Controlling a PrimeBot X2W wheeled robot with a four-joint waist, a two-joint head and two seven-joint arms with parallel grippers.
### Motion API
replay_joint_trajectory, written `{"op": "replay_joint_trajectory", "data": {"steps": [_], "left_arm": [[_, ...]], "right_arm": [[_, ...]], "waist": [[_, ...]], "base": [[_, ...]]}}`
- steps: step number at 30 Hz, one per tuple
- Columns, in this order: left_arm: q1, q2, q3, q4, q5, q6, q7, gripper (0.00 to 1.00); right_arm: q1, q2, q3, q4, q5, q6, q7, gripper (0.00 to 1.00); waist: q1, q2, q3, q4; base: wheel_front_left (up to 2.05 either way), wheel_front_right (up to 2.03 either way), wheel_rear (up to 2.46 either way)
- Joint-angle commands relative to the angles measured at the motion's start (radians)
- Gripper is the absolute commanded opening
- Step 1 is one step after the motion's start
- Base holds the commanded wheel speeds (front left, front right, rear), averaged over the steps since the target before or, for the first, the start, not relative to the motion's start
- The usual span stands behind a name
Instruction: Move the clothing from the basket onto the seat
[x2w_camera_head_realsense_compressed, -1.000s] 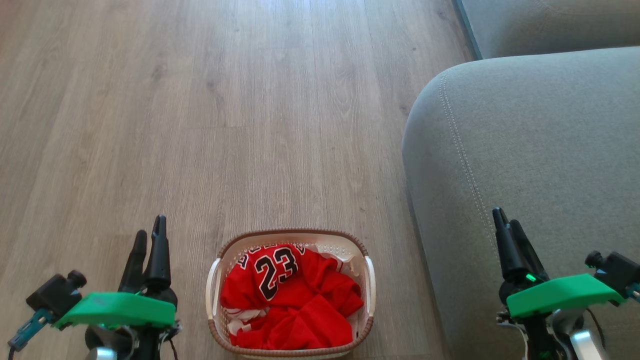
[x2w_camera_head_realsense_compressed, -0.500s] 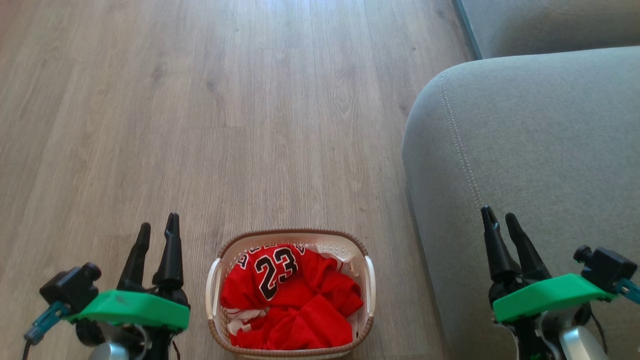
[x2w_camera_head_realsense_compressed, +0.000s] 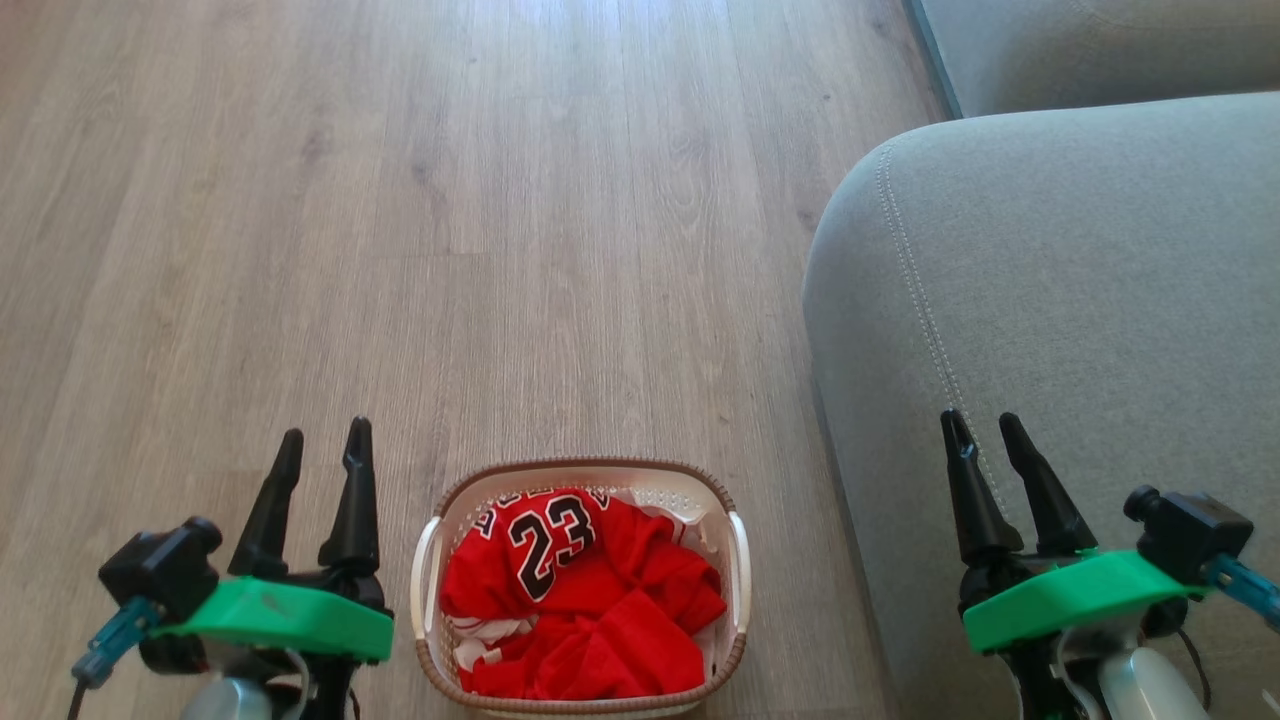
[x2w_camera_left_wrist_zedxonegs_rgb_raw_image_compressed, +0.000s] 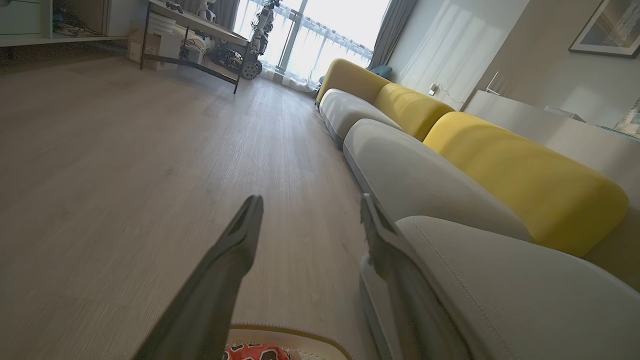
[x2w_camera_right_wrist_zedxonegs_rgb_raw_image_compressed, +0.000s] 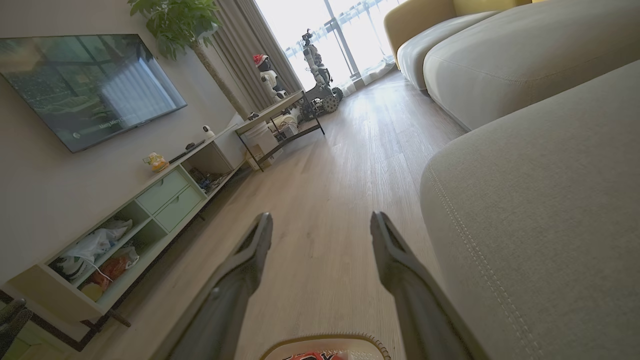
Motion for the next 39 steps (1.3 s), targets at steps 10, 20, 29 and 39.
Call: {"op": "replay_joint_trajectory", "data": {"steps": [10, 20, 29, 39], "left_arm": [[-0.052, 0.022, 0.012, -0.044, 0.123, -0.002, -0.039, 1.00], [-0.051, 0.027, 0.013, -0.034, 0.226, -0.004, -0.068, 1.00], [-0.052, 0.026, 0.007, -0.022, 0.263, -0.005, -0.083, 1.00], [-0.053, 0.027, 0.007, -0.002, 0.254, -0.006, -0.083, 1.00]], "right_arm": [[-0.045, -0.022, 0.038, -0.049, -0.110, 0.007, -0.039, 1.00], [-0.043, -0.018, 0.039, -0.043, -0.208, 0.008, -0.069, 1.00], [-0.041, -0.017, 0.036, -0.017, -0.242, 0.008, -0.084, 1.00], [-0.045, -0.019, 0.037, 0.007, -0.231, 0.008, -0.084, 1.00]], "waist": [[0.0000, 0.0000, 0.000, 0.000], [0.0000, 0.0000, -0.001, 0.001], [0.0000, 0.0000, 0.001, 0.001], [0.0000, 0.0000, 0.004, 0.002]], "base": [[0.00, 0.00, 0.00], [0.00, 0.00, 0.00], [0.00, 0.00, 0.00], [0.00, 0.00, 0.00]]}}
